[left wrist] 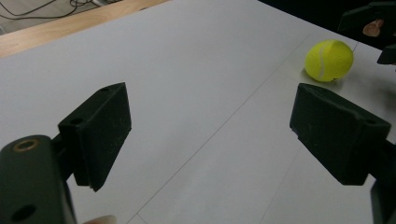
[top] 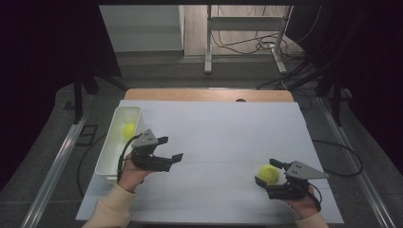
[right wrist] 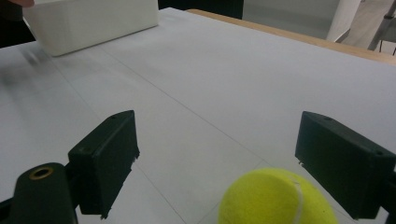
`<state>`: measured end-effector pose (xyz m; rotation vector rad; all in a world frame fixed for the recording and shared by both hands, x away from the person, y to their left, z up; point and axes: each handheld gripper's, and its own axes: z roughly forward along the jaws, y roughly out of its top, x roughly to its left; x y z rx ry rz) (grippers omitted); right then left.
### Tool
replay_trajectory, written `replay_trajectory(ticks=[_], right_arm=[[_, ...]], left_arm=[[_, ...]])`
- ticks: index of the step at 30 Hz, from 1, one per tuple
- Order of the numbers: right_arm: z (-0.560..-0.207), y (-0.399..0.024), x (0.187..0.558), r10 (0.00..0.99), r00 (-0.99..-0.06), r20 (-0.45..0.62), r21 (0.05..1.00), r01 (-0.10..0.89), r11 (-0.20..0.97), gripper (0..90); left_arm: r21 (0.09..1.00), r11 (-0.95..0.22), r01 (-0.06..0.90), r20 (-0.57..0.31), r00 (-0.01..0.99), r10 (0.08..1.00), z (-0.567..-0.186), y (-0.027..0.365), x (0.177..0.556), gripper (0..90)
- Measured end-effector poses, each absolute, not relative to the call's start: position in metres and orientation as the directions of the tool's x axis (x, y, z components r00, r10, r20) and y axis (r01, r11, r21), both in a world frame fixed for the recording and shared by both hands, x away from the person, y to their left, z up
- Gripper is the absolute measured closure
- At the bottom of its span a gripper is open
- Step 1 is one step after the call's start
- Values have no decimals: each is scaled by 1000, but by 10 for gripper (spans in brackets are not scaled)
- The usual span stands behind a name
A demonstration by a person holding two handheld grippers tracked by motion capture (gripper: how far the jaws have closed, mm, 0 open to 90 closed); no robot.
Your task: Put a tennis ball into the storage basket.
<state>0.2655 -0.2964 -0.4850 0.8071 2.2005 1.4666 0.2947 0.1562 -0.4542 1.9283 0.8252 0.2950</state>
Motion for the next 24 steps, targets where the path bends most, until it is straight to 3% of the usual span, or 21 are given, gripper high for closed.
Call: replay_trajectory(ticks=[24], right_arm=[[-483,-294,267,634,-773,14,925,250,285,138]], left_arm=[[820,-404,406,-120,812,572,-477,103,294,134]])
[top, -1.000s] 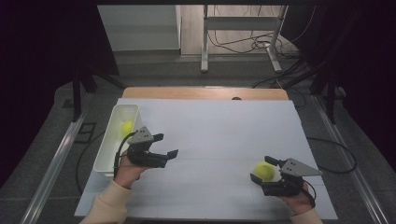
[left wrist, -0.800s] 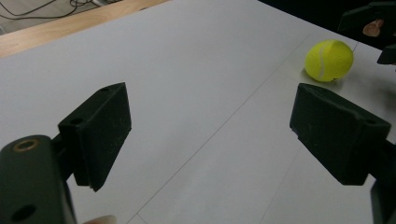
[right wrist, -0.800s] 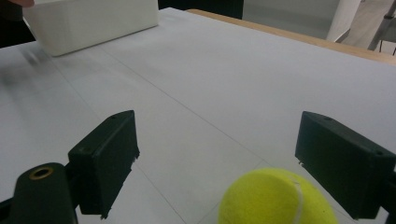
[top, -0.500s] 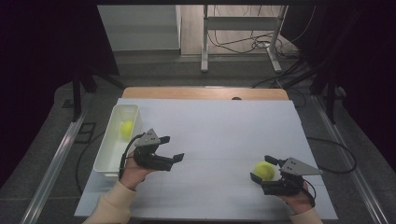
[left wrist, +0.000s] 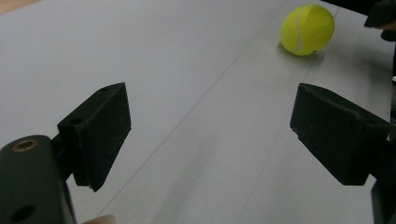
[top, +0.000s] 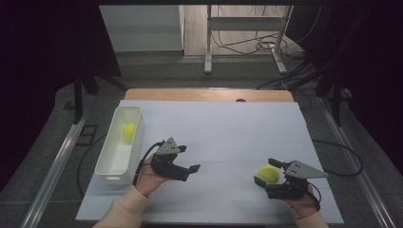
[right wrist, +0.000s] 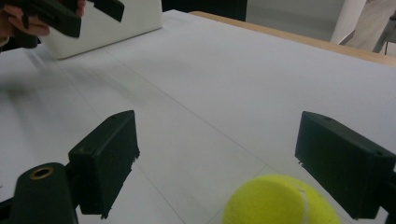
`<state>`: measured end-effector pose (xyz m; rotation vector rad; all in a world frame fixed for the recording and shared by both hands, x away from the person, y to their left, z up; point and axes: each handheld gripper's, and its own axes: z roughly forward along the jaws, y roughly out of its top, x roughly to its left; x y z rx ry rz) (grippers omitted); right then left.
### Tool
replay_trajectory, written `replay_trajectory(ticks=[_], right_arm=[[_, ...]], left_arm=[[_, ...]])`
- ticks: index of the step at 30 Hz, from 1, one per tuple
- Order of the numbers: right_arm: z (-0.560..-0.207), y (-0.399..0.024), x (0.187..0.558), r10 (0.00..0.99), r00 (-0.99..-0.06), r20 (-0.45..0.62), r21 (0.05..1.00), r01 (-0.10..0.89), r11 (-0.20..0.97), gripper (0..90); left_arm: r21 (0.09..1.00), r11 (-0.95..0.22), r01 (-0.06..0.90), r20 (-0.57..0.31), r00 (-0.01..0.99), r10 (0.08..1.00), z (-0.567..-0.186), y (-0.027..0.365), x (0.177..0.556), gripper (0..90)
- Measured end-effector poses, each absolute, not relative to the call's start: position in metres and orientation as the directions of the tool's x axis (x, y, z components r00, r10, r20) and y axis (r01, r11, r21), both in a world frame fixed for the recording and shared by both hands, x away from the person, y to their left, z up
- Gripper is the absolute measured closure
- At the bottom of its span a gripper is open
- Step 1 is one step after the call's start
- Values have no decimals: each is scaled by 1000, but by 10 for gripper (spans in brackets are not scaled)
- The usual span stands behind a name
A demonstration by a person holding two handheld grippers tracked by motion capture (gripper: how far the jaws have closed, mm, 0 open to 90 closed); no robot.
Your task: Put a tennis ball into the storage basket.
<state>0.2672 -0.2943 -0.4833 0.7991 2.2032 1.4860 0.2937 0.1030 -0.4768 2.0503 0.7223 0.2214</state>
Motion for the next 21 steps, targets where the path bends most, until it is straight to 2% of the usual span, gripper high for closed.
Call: replay_trajectory(ticks=[7,21], right_arm=[[-483,-292,267,629,-778,5,926,241,291,138],[-483,-290,267,622,-783,4,926,238,293,138]], left_arm=[[814,-443,376,-90,835,544,-484,87,295,134],[798,-457,394,-116,844,524,-497,67,303,135]])
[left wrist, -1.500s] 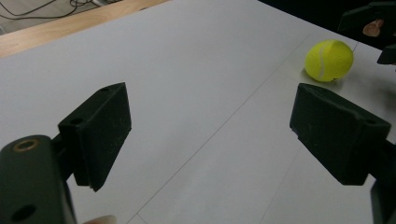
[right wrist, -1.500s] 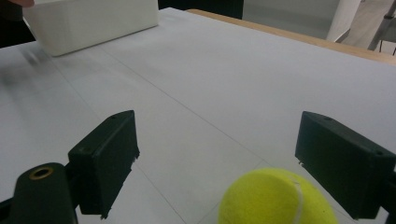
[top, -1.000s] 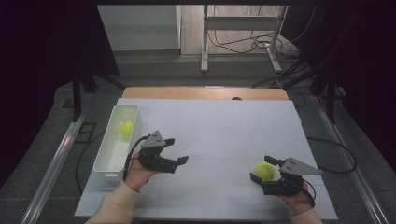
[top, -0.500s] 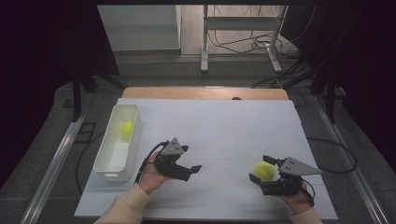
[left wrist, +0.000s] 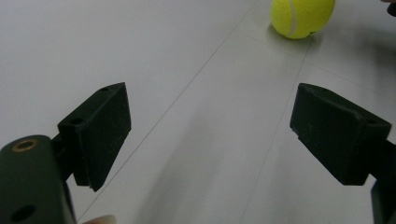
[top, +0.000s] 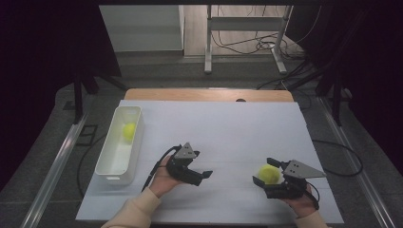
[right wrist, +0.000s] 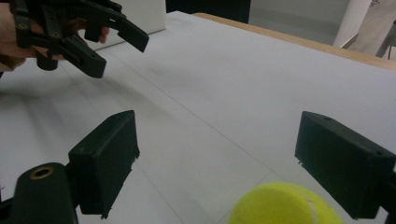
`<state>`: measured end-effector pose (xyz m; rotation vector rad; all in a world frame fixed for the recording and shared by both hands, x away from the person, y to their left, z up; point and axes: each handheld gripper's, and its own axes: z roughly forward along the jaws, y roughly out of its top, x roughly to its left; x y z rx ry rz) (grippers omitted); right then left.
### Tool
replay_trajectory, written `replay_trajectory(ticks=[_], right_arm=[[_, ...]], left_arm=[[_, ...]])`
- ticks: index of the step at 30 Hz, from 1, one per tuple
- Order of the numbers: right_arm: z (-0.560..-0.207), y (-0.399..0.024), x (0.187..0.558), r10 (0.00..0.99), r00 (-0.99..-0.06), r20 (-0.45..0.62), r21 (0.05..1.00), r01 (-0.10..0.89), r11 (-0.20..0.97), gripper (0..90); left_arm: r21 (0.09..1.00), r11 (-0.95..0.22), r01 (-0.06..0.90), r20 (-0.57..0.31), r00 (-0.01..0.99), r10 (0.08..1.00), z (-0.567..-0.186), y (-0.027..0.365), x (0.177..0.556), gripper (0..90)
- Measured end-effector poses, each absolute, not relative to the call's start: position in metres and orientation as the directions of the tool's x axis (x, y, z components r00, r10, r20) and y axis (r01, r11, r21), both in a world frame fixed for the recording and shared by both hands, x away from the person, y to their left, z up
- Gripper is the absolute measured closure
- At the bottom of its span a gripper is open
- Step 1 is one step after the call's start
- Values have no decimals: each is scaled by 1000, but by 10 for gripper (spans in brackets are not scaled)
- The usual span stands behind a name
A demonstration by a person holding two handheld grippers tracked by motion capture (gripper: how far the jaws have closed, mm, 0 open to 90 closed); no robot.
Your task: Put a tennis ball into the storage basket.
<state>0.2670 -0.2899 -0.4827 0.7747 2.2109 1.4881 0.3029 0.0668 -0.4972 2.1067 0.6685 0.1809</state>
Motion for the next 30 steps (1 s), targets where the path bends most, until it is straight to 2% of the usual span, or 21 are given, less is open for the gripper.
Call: replay_trajectory(ticks=[30], right_arm=[[-481,-290,271,628,-778,24,931,247,270,138]], left_arm=[[785,-504,360,-124,888,442,-507,16,315,135]])
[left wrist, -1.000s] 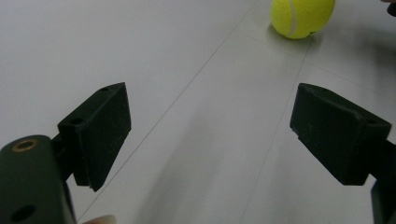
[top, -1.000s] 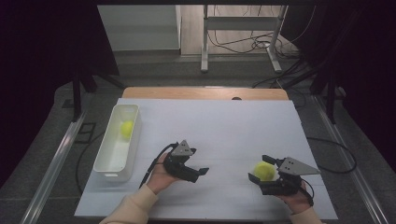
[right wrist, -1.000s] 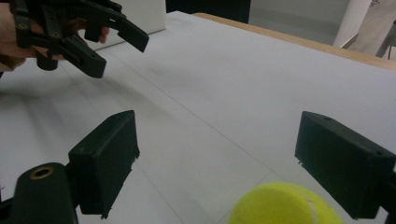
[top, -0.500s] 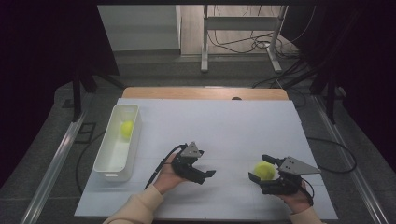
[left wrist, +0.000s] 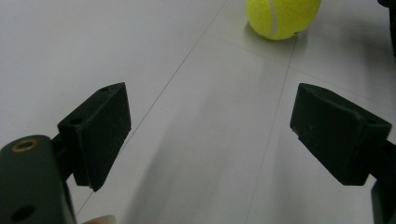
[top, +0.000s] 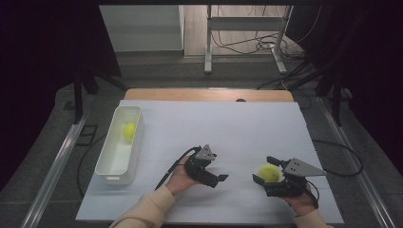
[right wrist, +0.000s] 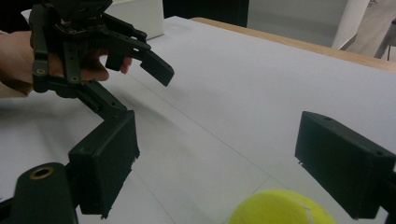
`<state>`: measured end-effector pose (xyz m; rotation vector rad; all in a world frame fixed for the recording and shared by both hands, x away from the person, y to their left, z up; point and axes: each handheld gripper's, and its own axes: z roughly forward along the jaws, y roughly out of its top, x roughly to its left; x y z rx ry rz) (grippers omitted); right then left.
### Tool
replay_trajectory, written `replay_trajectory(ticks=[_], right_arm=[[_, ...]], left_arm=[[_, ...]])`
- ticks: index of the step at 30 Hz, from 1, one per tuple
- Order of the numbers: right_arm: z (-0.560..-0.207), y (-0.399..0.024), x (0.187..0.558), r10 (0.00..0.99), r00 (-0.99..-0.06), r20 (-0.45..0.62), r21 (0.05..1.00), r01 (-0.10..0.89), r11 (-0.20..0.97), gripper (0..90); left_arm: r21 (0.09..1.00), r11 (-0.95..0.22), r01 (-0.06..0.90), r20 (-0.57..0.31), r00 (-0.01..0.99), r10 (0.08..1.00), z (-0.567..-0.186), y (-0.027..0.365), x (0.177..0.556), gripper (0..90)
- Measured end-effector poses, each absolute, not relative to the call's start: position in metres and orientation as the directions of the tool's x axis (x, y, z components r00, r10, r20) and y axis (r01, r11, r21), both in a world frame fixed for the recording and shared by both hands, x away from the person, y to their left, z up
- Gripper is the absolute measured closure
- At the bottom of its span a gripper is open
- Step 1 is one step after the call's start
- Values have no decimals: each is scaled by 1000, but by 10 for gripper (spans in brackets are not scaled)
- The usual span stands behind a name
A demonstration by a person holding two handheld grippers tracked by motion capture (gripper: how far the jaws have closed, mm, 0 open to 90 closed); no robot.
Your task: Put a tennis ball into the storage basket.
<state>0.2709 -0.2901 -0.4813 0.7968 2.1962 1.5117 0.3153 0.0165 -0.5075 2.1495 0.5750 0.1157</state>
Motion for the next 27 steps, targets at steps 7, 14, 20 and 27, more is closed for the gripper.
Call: replay_trajectory(ticks=[7,14,20,27], right_arm=[[-481,-291,271,638,-769,25,935,245,258,139],[-480,-292,271,637,-770,28,936,244,254,139],[-480,-292,271,637,-770,29,936,245,253,140],[-480,-291,272,637,-771,30,935,246,254,140]], left_arm=[[779,-520,349,-121,899,421,-509,3,319,135],[774,-532,343,-117,904,412,-507,-12,323,136],[768,-544,338,-116,909,400,-509,-20,325,136],[765,-548,340,-119,910,398,-510,-28,327,136]])
